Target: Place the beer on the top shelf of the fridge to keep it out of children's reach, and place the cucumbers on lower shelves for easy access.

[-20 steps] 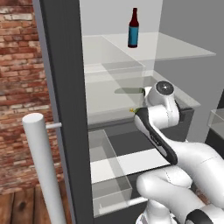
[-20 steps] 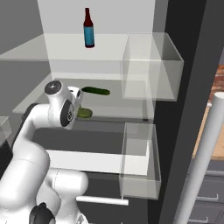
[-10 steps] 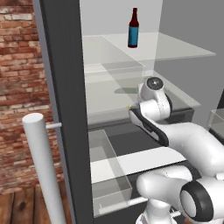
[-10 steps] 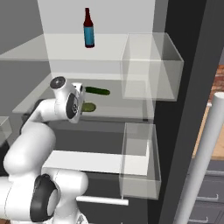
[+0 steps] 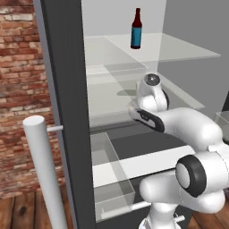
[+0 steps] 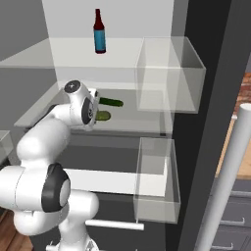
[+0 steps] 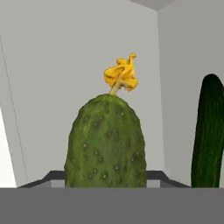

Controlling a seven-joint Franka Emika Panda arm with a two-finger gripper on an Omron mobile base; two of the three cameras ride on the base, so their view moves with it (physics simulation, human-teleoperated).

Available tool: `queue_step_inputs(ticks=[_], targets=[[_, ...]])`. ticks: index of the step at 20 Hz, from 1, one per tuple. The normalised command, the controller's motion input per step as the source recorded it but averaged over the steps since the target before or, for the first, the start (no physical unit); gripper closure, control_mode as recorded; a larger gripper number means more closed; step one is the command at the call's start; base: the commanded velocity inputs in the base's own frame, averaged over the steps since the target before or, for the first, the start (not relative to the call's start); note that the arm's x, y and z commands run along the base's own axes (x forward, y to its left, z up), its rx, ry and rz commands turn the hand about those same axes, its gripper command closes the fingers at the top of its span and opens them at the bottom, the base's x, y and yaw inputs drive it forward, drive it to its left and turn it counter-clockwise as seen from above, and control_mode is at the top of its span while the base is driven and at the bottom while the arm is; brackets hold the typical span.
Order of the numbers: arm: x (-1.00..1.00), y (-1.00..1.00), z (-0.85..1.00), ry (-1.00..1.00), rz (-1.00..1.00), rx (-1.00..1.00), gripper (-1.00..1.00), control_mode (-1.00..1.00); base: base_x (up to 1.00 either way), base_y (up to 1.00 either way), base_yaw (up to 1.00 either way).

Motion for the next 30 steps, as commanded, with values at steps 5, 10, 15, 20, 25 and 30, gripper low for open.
queue_step_inputs(ticks=[5,10,15,20,25,30], targets=[[0.46,0.00,-0.52,0.07,0.00,0.00,1.00,-1.00,0.00,0.00,0.00],[0.43,0.00,-0.69,0.02,0.00,0.00,1.00,-1.00,0.00,0.00,0.00],[0.40,0.01,-0.76,-0.02,0.00,0.00,1.00,-1.00,0.00,0.00,0.00],[0.16,0.06,-0.89,-0.12,0.00,0.00,-1.00,-1.00,0.00,0.00,0.00],[-0.18,0.00,-0.61,-0.16,0.00,0.00,-1.00,-1.00,0.00,0.00,0.00],[-0.74,0.00,-0.17,-0.13,0.00,0.00,-1.00,-1.00,0.00,0.00,0.00]])
